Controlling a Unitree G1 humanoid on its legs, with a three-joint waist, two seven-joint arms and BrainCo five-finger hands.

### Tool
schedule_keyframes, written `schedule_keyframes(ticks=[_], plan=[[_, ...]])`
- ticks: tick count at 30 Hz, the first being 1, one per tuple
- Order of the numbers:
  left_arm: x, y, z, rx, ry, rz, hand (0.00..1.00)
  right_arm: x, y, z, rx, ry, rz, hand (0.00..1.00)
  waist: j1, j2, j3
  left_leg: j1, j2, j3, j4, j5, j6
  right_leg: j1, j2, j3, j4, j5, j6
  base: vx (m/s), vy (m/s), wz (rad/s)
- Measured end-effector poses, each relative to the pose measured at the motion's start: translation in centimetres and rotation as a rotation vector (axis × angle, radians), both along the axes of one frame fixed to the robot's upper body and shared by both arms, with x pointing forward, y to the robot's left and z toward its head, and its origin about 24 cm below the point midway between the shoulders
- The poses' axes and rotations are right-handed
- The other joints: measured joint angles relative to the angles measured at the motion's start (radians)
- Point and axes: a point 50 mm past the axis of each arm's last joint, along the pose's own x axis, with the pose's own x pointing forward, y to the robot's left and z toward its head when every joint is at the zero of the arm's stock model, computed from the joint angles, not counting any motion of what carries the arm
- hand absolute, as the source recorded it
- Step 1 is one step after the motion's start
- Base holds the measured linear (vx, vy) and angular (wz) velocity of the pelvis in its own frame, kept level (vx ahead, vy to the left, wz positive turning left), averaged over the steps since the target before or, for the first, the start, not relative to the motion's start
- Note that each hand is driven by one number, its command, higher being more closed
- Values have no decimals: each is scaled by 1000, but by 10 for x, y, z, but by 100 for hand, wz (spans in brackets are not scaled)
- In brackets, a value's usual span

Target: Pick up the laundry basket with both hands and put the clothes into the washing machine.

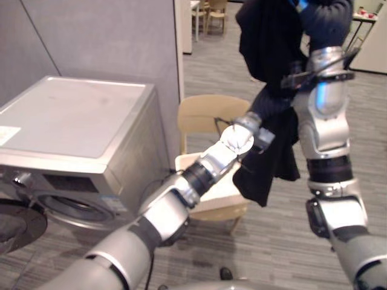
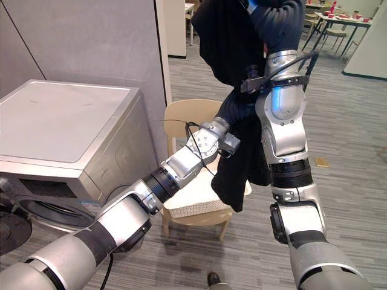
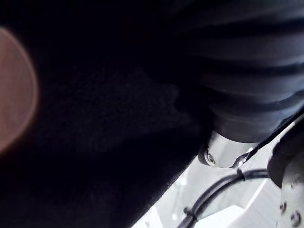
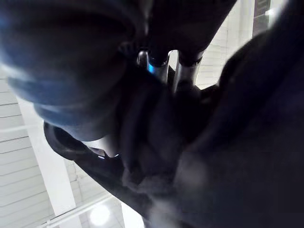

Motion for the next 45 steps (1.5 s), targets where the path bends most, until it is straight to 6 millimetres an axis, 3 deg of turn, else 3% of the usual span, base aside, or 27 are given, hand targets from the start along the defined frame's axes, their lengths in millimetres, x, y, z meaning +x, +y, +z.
schedule_keyframes(ticks=[1,5,6,8,10,12,14,16,17,19,21,23,24,27,30,32,35,39,42,45], plan=[[2,3,1,5,-10,12,100,-3,-6,0,12,-10,-20,0,0,0,0,0,0,0,0,0,1,0,0,-1,0,0,-1,18,-1,3],[19,35,13,-3,-70,132,100,-23,-79,-5,133,-40,-263,0,-1,2,3,0,-2,0,1,-3,5,0,-2,-1,1,1,-2,0,0,0],[22,42,16,-2,-88,150,100,-27,-90,-6,144,-40,-302,0,-1,3,5,0,-2,0,1,-3,5,0,-2,-1,1,1,-2,0,0,0],[22,66,32,18,-208,208,100,-46,-128,-22,156,-5,-453,0,-2,7,7,-1,0,-1,0,-5,6,0,0,-5,3,-3,-4,0,0,0],[15,81,42,9,-297,228,100,-66,-151,-36,197,-1,-552,0,-1,13,9,0,-4,-1,5,-5,6,0,1,-9,12,-8,2,28,-1,6],[13,108,42,-11,-334,295,100,-94,-180,-48,278,-21,-681,0,0,22,11,5,-5,-3,5,-5,6,1,0,-16,26,-16,2,25,-1,11],[12,153,35,51,-382,423,100,-130,-211,-78,357,19,-842,0,-2,24,12,9,-3,-9,5,-6,5,0,1,-29,49,-37,0,1,-10,12],[9,181,31,64,-391,499,100,-148,-223,-98,389,72,-922,0,-2,29,11,11,-2,-10,5,-8,2,1,2,-32,54,-47,2,-10,-10,5],[2,207,32,63,-416,578,100,-162,-229,-118,407,141,-982,0,-1,35,11,12,-3,-10,2,-15,-1,1,1,-32,55,-48,1,-20,-2,3],[-5,225,36,49,-443,632,100,-171,-231,-135,422,200,-1007,0,0,40,11,11,-3,-11,0,-18,0,1,0,-33,55,-49,-2,-7,4,2],[-33,263,52,-19,-546,750,100,-188,-230,-175,478,340,-1049,0,2,51,5,3,-5,-20,0,-20,2,1,-4,-42,52,-51,-4,-2,8,10],[-54,280,56,-63,-607,807,100,-200,-226,-198,517,420,-1074,0,3,58,2,-2,-7,-31,0,-18,1,3,-8,-54,52,-51,-3,23,5,19],[-74,295,55,-87,-649,869,100,-209,-222,-215,556,481,-1087,0,4,67,-5,-5,-7,-39,0,-16,5,5,-10,-61,53,-52,-5,53,5,19],[-131,334,26,-164,-640,1114,100,-237,-205,-261,656,659,-1111,0,29,92,-23,-8,-15,-52,1,-16,7,7,-19,-72,55,-60,-6,66,8,13],[-160,353,-2,-172,-545,1292,100,-251,-189,-297,777,784,-1084,0,48,95,-28,-4,-16,-66,4,-17,8,19,-22,-88,59,-69,-6,28,5,17],[-184,365,-28,-154,-438,1441,100,-246,-179,-321,830,896,-1001,0,64,93,-35,4,-17,-68,3,-18,10,22,-26,-90,72,-77,-6,-12,-2,6],[-204,364,-45,-138,-352,1551,100,-233,-165,-329,812,956,-890,0,85,93,-38,19,-16,-67,0,-31,19,43,-31,-96,68,-81,-11,-37,12,7],[-225,357,-47,-109,-343,1632,100,-221,-145,-340,780,1043,-748,0,88,88,-42,22,-1,-18,0,-33,22,68,-38,-134,63,-94,-3,-66,6,28],[-227,354,-53,-115,-292,1643,100,-212,-131,-346,774,1091,-661,0,114,92,-44,34,8,3,0,-33,22,77,-37,-145,62,-93,-3,-17,-7,14],[-224,348,-65,-108,-213,1606,100,-202,-111,-352,753,1147,-565,0,113,97,-44,39,16,4,5,-33,21,93,-37,-170,62,-96,-5,-6,-21,20]])
